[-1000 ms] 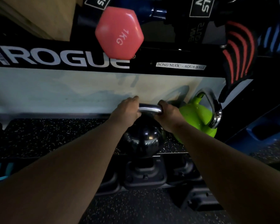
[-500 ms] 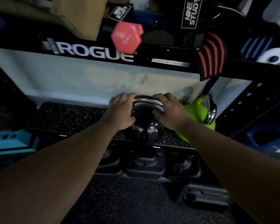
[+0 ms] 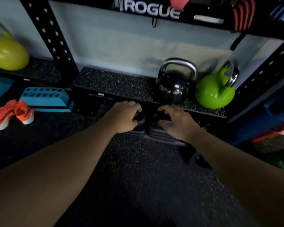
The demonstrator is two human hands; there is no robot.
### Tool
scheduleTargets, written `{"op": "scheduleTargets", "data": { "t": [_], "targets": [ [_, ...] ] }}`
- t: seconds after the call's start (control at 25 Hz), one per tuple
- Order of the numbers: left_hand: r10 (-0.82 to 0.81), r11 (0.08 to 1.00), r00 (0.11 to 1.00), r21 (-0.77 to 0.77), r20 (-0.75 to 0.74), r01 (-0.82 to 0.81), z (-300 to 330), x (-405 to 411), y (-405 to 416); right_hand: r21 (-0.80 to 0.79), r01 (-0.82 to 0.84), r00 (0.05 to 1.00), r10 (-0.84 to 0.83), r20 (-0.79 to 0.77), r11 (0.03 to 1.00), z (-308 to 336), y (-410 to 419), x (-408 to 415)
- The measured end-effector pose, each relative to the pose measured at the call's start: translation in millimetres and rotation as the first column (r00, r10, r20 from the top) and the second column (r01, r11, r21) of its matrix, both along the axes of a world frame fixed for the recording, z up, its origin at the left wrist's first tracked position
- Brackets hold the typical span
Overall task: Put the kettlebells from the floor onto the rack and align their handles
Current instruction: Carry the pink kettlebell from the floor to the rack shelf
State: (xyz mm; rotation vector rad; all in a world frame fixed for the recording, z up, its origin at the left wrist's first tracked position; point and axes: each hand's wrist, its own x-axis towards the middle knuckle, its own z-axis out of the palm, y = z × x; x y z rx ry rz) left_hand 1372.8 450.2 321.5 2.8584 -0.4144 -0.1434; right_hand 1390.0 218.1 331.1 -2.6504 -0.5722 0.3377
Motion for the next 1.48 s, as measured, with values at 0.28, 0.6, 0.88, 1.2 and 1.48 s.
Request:
{"op": "scheduleTargets", "data": {
  "t": [0.28,0.6,0.88,1.2,1.48],
  "targets": [
    [-0.055,0.996,0.983,-0.08,-0.175,0.042,-52,-148,30,0.044,0.084,0.988,-0.077,-0.137,0.996,-56,24,-170],
    [-0.113,0.991,0.824,-0.118,-0.555,0.056,-201,-319,-22,-0.058,0.007,0.933,-0.027,-0.359,0.998,-215,-13,-351],
    [-0.234,0.949,0.586,-0.052,-0.776,0.31,-307,-447,-57,-0.042,-0.093,0.795,0.049,-0.605,0.995,-337,-48,-511],
    [-0.267,0.864,0.42,-0.022,-0.868,0.502,-360,-488,-77,0.035,-0.183,0.621,0.143,-0.771,0.982,-387,-31,-567],
    [-0.198,0.97,0.545,-0.083,-0.815,0.229,-319,-456,-79,-0.052,0.048,0.726,-0.071,-0.684,0.997,-341,-35,-514]
  ]
}}
